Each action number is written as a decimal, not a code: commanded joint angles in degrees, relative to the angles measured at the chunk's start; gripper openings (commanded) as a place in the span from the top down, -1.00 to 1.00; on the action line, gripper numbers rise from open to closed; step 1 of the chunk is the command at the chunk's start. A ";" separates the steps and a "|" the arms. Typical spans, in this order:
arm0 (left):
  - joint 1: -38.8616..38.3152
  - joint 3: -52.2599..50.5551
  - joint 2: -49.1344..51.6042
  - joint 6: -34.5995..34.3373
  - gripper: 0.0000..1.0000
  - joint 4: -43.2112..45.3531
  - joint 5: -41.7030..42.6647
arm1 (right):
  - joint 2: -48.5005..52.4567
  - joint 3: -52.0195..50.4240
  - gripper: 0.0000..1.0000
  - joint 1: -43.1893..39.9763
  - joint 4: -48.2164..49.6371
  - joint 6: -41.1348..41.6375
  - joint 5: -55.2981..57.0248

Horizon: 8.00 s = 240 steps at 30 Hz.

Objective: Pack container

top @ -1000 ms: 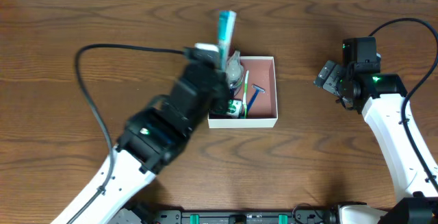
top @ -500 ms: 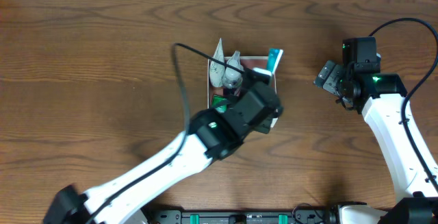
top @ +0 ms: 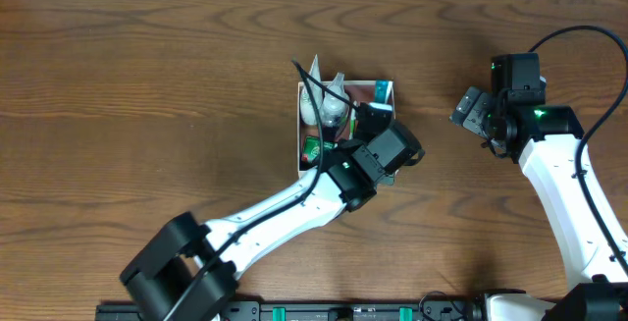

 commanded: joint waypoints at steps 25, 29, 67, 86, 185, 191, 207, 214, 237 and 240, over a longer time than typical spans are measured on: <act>0.04 0.24 2.58 -0.35 0.30 1.88 -2.40 | 0.22 -0.04 -0.98 -0.50 -0.04 0.74 0.61; 0.07 0.39 1.01 1.95 0.30 2.93 -2.43 | 0.22 -0.04 -0.98 -0.50 -0.04 0.74 0.61; 0.09 0.85 -59.91 21.84 -0.96 -47.10 -10.97 | 0.22 -0.04 -0.98 -0.50 -0.07 0.74 0.61; 31.12 -37.51 -79.12 13.55 -0.96 -1.73 -7.72 | 0.22 -0.04 -0.99 -0.50 -0.04 0.74 0.61; 56.89 -67.38 -98.79 22.38 -0.96 17.03 9.73 | -75.30 -56.06 -0.99 -4.63 47.76 -29.75 -17.62; 56.89 -67.38 -98.79 22.38 -0.96 17.00 9.73 | -80.76 -62.82 -0.99 -4.66 49.59 -29.77 -18.51; 56.89 -67.38 -98.79 22.38 -0.96 17.00 9.73 | -82.40 -63.67 -0.99 -4.66 42.38 -31.56 -18.21; 56.89 -67.38 -98.79 22.38 -0.96 17.03 9.73 | -82.38 -63.67 -0.99 -4.66 42.40 -32.33 -18.27; 56.89 -67.38 -98.79 22.38 -0.96 17.00 9.73 | -82.38 -63.67 -0.98 -4.66 42.40 -32.35 -18.27; 56.89 -67.38 -98.79 22.38 -0.96 17.03 9.73 | -82.38 -63.67 -0.98 -4.66 42.40 -32.33 -18.27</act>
